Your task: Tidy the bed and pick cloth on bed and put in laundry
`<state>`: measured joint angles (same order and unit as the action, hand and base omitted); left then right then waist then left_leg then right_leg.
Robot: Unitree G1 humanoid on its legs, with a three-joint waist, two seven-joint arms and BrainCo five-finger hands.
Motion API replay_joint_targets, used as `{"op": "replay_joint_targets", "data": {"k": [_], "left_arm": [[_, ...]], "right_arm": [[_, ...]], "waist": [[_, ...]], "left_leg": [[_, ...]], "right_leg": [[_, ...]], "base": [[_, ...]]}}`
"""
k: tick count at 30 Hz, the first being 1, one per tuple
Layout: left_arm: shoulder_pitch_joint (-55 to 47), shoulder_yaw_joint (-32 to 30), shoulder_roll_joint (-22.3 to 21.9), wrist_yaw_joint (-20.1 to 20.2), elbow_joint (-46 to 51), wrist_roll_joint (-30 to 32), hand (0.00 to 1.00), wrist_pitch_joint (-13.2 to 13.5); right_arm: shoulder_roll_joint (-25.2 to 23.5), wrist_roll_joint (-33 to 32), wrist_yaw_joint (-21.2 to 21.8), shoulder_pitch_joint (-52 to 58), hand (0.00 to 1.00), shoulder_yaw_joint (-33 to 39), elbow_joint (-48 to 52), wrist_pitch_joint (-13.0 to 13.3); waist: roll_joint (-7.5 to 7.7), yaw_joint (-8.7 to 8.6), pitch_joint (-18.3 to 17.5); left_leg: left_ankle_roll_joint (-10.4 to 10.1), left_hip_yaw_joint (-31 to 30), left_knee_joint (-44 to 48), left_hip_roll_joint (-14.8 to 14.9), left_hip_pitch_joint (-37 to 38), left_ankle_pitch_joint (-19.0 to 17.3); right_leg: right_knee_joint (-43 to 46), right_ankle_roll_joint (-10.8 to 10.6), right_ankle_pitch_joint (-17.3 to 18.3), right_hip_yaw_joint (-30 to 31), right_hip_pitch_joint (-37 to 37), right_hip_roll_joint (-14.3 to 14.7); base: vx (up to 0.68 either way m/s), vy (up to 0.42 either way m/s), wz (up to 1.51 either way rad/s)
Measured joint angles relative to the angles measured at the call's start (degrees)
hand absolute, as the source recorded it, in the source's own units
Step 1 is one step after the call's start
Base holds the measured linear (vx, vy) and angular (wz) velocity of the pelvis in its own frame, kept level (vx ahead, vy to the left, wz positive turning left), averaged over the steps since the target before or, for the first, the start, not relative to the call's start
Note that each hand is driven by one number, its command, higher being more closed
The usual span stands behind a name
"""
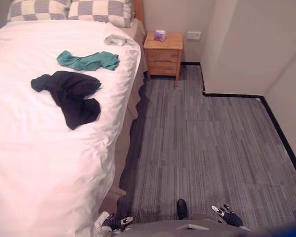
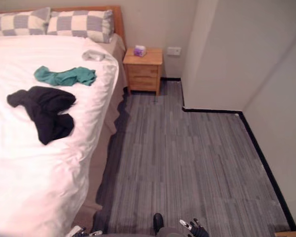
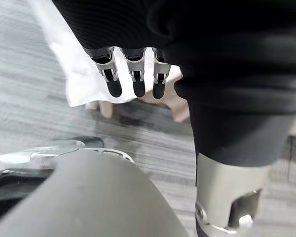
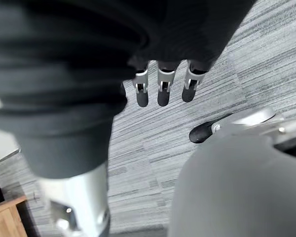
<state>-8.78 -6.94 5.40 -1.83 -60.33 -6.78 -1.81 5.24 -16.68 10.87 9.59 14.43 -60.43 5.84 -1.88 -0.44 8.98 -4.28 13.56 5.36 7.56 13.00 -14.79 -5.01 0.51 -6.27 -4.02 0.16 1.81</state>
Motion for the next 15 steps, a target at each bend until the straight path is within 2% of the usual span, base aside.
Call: {"op": "replay_joint_targets", "data": {"k": [1,2,4,6,7,8,9,10,11,12,14,15], "left_arm": [[-0.28,-0.30,0.02,0.15,0.29,-0.49,0.00,-0.03],[-0.84,-2.02,-0.31,0.89,0.35,-0.89,0.00,0.27],[-0.98,-2.94,-0.49,1.68,0.40,-0.92,0.00,1.24],[-3.17,-5.87,-2.13,1.79,0.57,-2.56,0.00,3.01],[-3.54,-7.49,-1.68,2.04,0.86,-3.58,0.00,3.37],[-2.89,-7.79,-1.76,2.58,1.70,-4.08,0.00,3.22],[-2.80,-7.31,-2.24,3.32,2.66,-3.85,0.00,3.29],[-2.80,-7.21,-2.28,3.40,2.89,-3.82,0.00,3.32],[-2.68,-7.13,-2.61,4.00,2.97,-3.77,0.00,3.39],[-2.39,-7.04,-2.59,4.38,2.98,-3.77,0.00,3.41],[-2.44,-6.94,-2.83,4.98,3.81,-3.82,0.00,3.81],[-2.45,-6.95,-2.80,5.08,3.97,-3.83,0.00,3.81]], "right_arm": [[-0.12,-0.01,-0.12,0.00,0.00,0.90,0.13,0.56],[-0.56,-0.05,-0.45,0.55,0.00,1.54,0.94,1.77],[-0.89,0.09,-1.38,1.33,0.00,2.08,2.20,2.75],[-0.54,0.72,-2.17,2.30,0.00,1.79,4.66,3.08],[-1.11,0.79,-2.28,2.53,0.00,1.84,4.89,3.62],[-1.18,0.71,-2.13,2.69,0.00,2.05,4.51,3.97],[-1.16,0.68,-1.80,3.47,0.00,2.03,4.47,4.63],[-1.03,0.70,-1.56,3.74,0.00,2.07,4.46,4.90],[-0.81,0.99,-1.15,3.72,0.00,2.04,4.42,4.94],[-0.67,1.29,-0.73,3.71,0.00,2.11,4.40,4.94],[-1.09,1.30,-0.26,3.72,0.00,2.15,4.52,4.95],[-1.15,1.30,-0.22,3.70,0.00,2.16,4.53,4.95]], "waist": [[0.13,0.12,0.37],[-0.39,0.05,0.75],[-0.35,-0.02,0.90],[-1.49,-0.19,0.56],[-0.03,-0.78,1.13],[-0.16,-1.01,2.02],[-0.99,-1.11,2.44],[-1.29,-1.29,2.76],[-2.17,-1.76,3.11],[-2.35,-1.89,3.26],[-1.54,-1.69,3.56],[-1.44,-1.67,3.62]], "left_leg": [[-0.01,1.09,0.73,0.53,-0.24,-0.52],[0.19,4.12,3.08,2.15,-1.18,-2.33],[-0.23,8.34,6.58,4.26,-2.16,-4.54],[-1.16,12.90,11.53,6.44,-1.68,-6.86],[1.97,13.44,21.37,6.69,-4.86,-7.21],[9.08,10.97,35.56,9.68,-10.91,-4.57],[10.42,6.96,45.07,11.55,-15.21,1.80],[8.83,4.89,48.31,11.90,-16.86,4.40],[5.50,2.16,52.37,11.66,-19.36,2.35],[2.98,0.99,52.96,10.18,-21.71,-0.31],[2.05,1.78,48.20,7.27,-24.08,-2.52],[2.09,1.86,47.51,7.01,-24.16,-2.61]], "right_leg": [[1.58,0.08,0.40,-0.63,-0.89,0.10],[6.96,0.62,2.59,-2.43,-4.08,0.29],[15.59,1.90,6.03,-4.89,-8.65,0.19],[29.28,2.45,13.57,-9.05,-13.11,-0.44],[31.06,3.14,18.54,-9.29,-13.05,-1.90],[32.16,3.82,20.24,-9.46,-12.43,-1.93],[30.80,4.24,20.76,-9.27,-10.35,-1.31],[30.12,4.59,21.06,-8.98,-9.33,-0.93],[29.08,5.20,21.53,-8.55,-7.39,-0.25],[27.67,5.34,21.97,-8.08,-5.41,0.01],[24.23,4.99,21.89,-7.63,-1.67,0.07],[23.89,4.93,21.89,-7.60,-1.35,0.06]], "base": [[-0.03,-0.013,-0.34],[-0.04,-0.024,-0.44],[-0.01,-0.083,-0.60],[0.15,-0.120,-0.83],[0.17,-0.147,-0.57],[0.22,-0.181,-0.40],[0.16,-0.180,-0.28],[0.27,-0.110,-0.23],[0.30,-0.093,-0.14],[0.36,-0.113,-0.09],[0.29,-0.099,0.02],[0.31,-0.094,-0.07]]}}
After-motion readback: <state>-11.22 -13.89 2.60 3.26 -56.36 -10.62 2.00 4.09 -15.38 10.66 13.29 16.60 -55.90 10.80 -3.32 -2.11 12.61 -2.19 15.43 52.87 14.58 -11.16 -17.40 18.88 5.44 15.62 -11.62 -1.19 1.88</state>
